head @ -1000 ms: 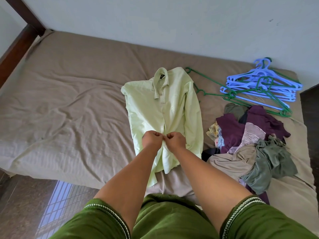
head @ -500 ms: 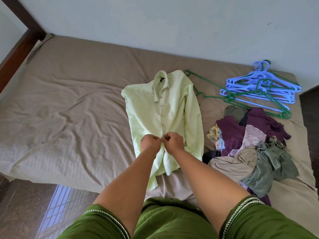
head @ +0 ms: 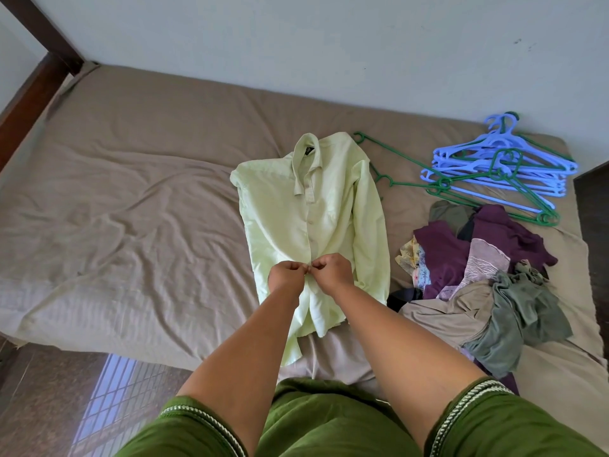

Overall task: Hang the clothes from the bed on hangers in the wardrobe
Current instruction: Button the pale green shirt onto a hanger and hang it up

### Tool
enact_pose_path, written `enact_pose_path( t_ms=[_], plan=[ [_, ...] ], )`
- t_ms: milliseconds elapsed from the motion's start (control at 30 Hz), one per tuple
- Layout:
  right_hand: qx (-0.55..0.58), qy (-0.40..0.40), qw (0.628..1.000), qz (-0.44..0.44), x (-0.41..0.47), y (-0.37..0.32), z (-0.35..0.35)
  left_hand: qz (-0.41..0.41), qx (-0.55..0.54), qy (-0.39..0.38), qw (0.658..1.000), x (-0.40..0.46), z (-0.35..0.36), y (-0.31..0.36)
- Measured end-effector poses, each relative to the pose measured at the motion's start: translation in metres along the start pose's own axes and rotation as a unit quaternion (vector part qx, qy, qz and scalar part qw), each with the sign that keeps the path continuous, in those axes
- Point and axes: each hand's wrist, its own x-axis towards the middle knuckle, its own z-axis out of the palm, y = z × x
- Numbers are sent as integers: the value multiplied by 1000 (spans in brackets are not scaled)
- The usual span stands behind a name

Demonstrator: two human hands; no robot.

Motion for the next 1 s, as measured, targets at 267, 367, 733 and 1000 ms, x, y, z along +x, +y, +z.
enact_pose_path(
  t_ms=[267,367,733,1000],
  plan=[
    [6,19,1000,-13,6,-1,-7,43,-17,-33,998,8,3,5],
    [51,13,999,9,3,-3,-8,46,4,-19,999,12,2,8],
    [102,25,994,26,10,7,-4,37,50,-31,998,14,7,16],
    [115,34,993,16,16,7,0,-18,-53,-40,998,29,7,7]
  ],
)
